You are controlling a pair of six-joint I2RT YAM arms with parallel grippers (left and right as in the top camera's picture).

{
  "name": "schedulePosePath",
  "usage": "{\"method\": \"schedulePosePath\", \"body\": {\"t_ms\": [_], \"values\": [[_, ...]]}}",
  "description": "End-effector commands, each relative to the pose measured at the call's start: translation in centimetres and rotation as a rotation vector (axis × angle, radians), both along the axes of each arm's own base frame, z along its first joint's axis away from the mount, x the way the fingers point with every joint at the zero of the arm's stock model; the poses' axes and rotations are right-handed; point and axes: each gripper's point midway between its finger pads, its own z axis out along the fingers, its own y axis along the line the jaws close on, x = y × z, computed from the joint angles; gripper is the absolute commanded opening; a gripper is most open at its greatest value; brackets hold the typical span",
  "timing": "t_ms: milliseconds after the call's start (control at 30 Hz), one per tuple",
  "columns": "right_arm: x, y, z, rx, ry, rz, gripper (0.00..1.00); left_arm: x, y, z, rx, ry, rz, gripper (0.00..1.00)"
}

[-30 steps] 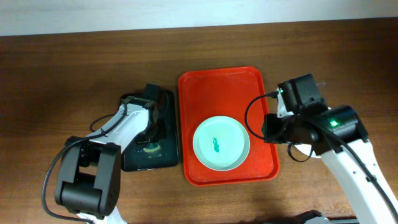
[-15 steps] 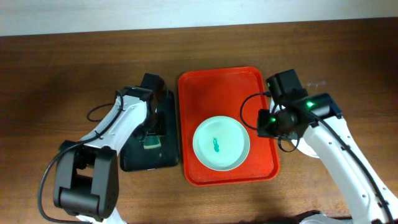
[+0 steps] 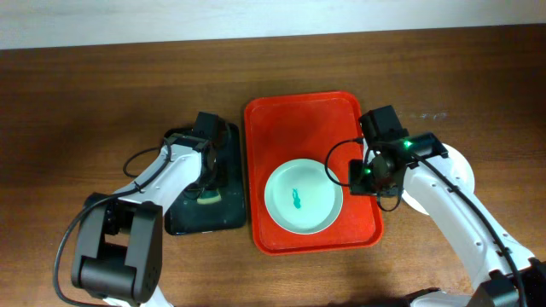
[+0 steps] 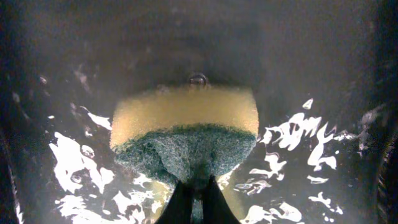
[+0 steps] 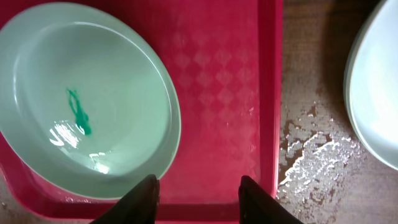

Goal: Clean dirty plates on tray and stack at the side
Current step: 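Grasp the sponge in the black tray with the left gripper and wet it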

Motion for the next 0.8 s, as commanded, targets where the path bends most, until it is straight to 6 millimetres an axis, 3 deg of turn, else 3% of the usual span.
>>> {"method": "schedulePosePath", "body": {"t_ms": [0,67,167,333,433,533,767], "values": [[0.5,0.1,-0.5,0.001,-0.008,0.012,0.43,-0.2,0.1,2.3,-0.005,-0.003,0.003,0.0],[0.7,0.3,-1.0,0.006,0.001,0.03,0.43,0.3,0.0,4.1,-0.011,-0.024,0.003,0.0],[0.8,0.3,-3.3,0.007,0.068,0.061,0.43,1.1,-0.5,8.8,-0.04,-0.093,-0.002,0.0],[2.0,2.2,-6.8,0.187,0.13,0.159,0.38,0.7,-1.4,12.7,-0.115,-0.161,-0.016,0.0],[3.0,1.8,-8.4,0.205,0.138,0.12,0.36,0.3,-3.2,13.1,-0.189,-0.157,-0.049,0.0],[3.4,2.3,-9.1,0.223,0.135,0.123,0.27,0.2,-4.8,13.1,-0.209,-0.165,-0.088,0.0],[2.7,2.2,-11.2,0.172,0.163,0.002,0.1,0.4,-10.5,13.8,-0.319,-0.221,-0.183,0.0]]}}
